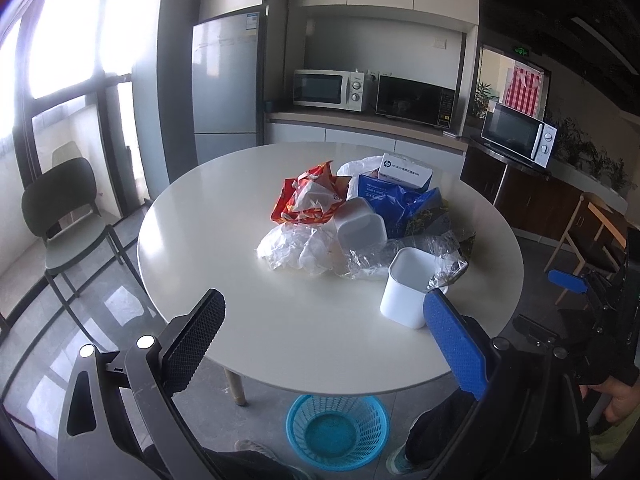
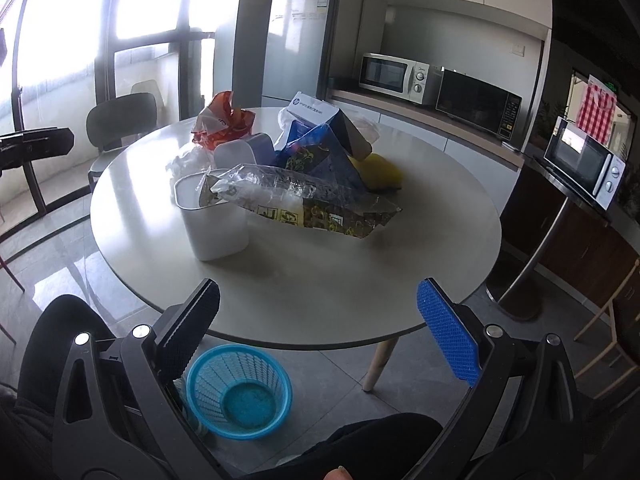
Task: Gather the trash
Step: 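Reach the right tool to the clear printed bag while the left tool reaches the red snack bag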
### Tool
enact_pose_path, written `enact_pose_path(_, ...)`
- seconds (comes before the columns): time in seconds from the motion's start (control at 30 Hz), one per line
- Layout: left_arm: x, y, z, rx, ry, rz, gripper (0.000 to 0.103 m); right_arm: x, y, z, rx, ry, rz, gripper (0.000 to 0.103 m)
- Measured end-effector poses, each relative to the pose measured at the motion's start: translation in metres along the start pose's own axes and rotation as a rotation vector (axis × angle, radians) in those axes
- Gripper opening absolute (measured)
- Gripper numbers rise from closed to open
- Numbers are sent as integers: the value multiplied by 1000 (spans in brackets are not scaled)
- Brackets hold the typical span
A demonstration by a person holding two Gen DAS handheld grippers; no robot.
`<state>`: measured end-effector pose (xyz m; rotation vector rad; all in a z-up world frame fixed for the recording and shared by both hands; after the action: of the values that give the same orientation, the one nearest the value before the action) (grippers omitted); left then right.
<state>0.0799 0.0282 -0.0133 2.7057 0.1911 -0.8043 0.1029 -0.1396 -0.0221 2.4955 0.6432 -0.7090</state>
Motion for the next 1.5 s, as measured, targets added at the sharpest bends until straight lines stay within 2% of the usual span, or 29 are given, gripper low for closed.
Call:
enact_pose_path(0.3, 46, -5, -29, -37, -45, -7, 97, 44, 1, -15, -75, -30, -11, 88)
enact_pose_path(0.5, 84, -4, -49, -31, -82, -8, 97, 64, 4, -29, -111, -27, -23, 81)
enact_pose_path(0.57, 96, -4, -56, -32, -95, -4, 97, 70, 5, -33, -122, -34, -34, 68)
enact_pose_path(0.7, 117, -2, -69, -42, -111, 16, 97, 81, 3, -36, -146, -54, -72, 64)
enact_pose_path(0.77, 129, 0, -75, -40, -127, 30, 97, 85, 2, -37, -160, -59, -88, 58)
enact_pose_path(0.9, 149, 3, -84, -4, -141, 12, 96, 90, 0, -39, -173, -69, -115, 50)
enact_pose_path(0.93, 153, 4, -86, 4, -145, 15, 96, 92, 1, -40, -170, -75, -111, 48)
enact_pose_path(0.97, 158, 4, -87, 8, -151, 22, 96, 93, 1, -40, -168, -83, -113, 39)
enact_pose_path(1.0, 161, 3, -87, 7, -162, 30, 96, 95, 0, -40, -163, -86, -121, 36)
enact_pose_path(1.1, 172, -4, -86, -15, -205, 33, 81, 95, 3, -41, -136, -82, -140, 25)
enact_pose_path(1.13, 174, -5, -85, -17, -217, 39, 69, 96, 4, -41, -128, -82, -147, 19)
enact_pose_path(1.17, 175, -6, -84, -20, -228, 50, 61, 96, 5, -41, -120, -81, -148, 11)
enact_pose_path(1.2, 176, -7, -83, -23, -229, 59, 58, 96, 7, -41, -111, -79, -145, 7)
enact_pose_path(1.23, 174, -7, -83, -29, -224, 63, 46, 96, 9, -41, -100, -78, -145, 2)
enact_pose_path(1.33, 168, -9, -87, -46, -196, 65, 29, 95, 14, -42, -48, -61, -152, 0)
enact_pose_path(1.5, 146, -7, -98, -51, -112, 65, 24, 83, 21, -46, 4, -1, -129, 0)
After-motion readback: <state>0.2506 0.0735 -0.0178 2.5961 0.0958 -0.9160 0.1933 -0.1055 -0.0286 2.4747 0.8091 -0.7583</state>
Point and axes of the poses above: each gripper's, at about its wrist camera, not at the fingertips, and x roughly the way its jaws point, y to its right, z to its underside, the point moved 4 cm from there along x, roughly the way its jaws point, and after that the axes turned 14 degrees about -x, right-handed, at the moved point
